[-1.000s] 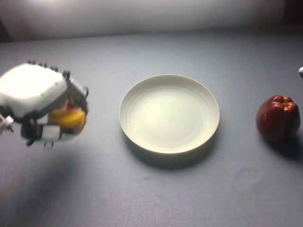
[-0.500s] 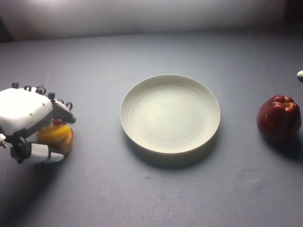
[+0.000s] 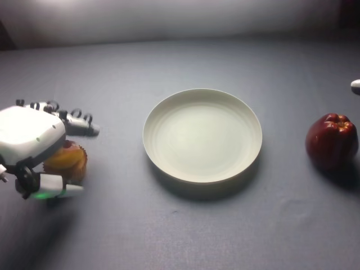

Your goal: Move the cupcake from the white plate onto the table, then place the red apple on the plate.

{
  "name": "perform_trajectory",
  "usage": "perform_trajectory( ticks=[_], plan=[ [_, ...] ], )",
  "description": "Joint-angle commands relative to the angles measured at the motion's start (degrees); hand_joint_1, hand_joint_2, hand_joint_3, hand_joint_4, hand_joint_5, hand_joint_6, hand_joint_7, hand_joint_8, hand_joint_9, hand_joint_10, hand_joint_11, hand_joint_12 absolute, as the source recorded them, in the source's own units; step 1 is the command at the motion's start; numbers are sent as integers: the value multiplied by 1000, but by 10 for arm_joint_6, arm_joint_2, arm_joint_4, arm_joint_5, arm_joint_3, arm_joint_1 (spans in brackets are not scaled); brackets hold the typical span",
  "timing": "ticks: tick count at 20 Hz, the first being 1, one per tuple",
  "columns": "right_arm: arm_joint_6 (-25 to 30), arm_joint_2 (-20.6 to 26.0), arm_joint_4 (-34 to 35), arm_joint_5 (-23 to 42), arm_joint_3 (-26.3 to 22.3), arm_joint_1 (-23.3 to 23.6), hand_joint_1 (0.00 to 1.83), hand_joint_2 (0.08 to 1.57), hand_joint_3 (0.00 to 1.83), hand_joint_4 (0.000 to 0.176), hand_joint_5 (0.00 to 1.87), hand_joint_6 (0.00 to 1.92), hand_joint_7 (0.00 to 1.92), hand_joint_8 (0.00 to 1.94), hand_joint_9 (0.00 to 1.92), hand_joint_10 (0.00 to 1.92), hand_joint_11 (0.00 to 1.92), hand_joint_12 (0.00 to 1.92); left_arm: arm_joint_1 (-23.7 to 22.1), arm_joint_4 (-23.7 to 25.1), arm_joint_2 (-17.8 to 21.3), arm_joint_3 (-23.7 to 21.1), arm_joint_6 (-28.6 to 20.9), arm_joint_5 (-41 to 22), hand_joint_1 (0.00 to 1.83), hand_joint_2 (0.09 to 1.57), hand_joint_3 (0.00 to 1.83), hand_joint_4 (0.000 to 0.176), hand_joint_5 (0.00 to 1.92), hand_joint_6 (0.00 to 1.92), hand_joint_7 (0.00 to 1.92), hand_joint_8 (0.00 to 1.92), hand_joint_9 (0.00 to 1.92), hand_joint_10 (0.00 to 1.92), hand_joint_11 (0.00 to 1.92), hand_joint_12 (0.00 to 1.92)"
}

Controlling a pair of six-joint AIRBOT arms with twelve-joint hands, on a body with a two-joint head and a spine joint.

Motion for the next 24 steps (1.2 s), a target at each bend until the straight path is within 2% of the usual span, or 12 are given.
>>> perform_trajectory(
  ticks=[1, 3, 7, 11, 15, 18, 19, 20, 21, 22, 23, 24],
  plan=[
    [3, 3, 9, 48, 6, 12, 857, 1184, 0, 22, 319, 0, 347, 0, 378, 0, 371, 102, -6, 13, 11, -4, 1, -93, 908, 915, 0, 91, 318, 0, 369, 0, 466, 0, 115, 960],
    [4, 3, -8, 17, 12, 26, 940, 1095, 0, 66, 187, 0, 215, 0, 256, 0, 290, 68, -7, 27, 22, -19, 1, -121, 910, 915, 0, 161, 215, 1, 258, 0, 327, 0, 4, 886],
    [19, -15, -72, -71, 41, 86, 882, 923, 0, 146, 64, 6, 104, 8, 164, 11, 233, 58, -1, 49, 48, -51, 0, -177, 855, 895, 0, 155, 126, 0, 200, 0, 260, 3, 0, 798],
    [21, -49, -126, -174, 77, 149, 895, 896, 0, 125, 57, 2, 138, 11, 221, 23, 293, 86, 9, 63, 59, -68, -5, -208, 870, 877, 0, 123, 169, 6, 210, 1, 285, 5, 0, 930],
    [26, -76, -171, -244, 102, 183, 972, 862, 0, 175, 41, 0, 219, 11, 295, 20, 351, 144, 16, 62, 61, -73, -13, -227, 810, 867, 0, 139, 162, 1, 210, 1, 279, 2, 0, 903],
    [26, -90, -173, -255, 113, 192, 986, 877, 0, 141, 160, 4, 269, 8, 378, 3, 382, 349, 20, 63, 63, -74, -24, -230, 837, 870, 0, 105, 166, 4, 198, 0, 260, 0, 0, 851],
    [26, -93, -173, -260, 116, 194, 1059, 952, 2, 52, 498, 14, 572, 14, 677, 30, 412, 841, 21, 63, 63, -74, -24, -230, 807, 875, 0, 113, 180, 4, 215, 4, 253, 0, 0, 877],
    [26, -94, -173, -261, 117, 194, 1059, 952, 2, 52, 498, 14, 572, 14, 677, 30, 412, 841, 21, 63, 63, -74, -24, -230, 807, 875, 0, 113, 180, 4, 215, 4, 253, 0, 0, 877],
    [26, -95, -173, -261, 118, 194, 1103, 975, 2, 0, 674, 16, 725, 19, 816, 48, 491, 925, 21, 63, 63, -74, -24, -231, 797, 872, 0, 115, 180, 4, 216, 4, 259, 3, 0, 879],
    [26, -96, -173, -261, 118, 195, 1218, 1035, 5, 20, 1007, 609, 1069, 579, 1059, 75, 704, 958, 21, 63, 63, -75, -25, -233, 784, 869, 0, 110, 183, 5, 217, 4, 266, 6, 0, 880],
    [26, -98, -173, -261, 120, 196, 1361, 1049, 0, 0, 1045, 767, 1199, 448, 1070, 813, 851, 982, 23, 63, 63, -75, -28, -235, 786, 870, 0, 97, 180, 3, 211, 1, 266, 5, 0, 881],
    [26, -99, -173, -261, 122, 197, 1389, 1052, 0, 0, 1011, 835, 1219, 467, 1059, 984, 902, 935, 24, 63, 64, -75, -30, -236, 777, 869, 0, 90, 178, 2, 210, 1, 270, 6, 0, 886]
  ],
)
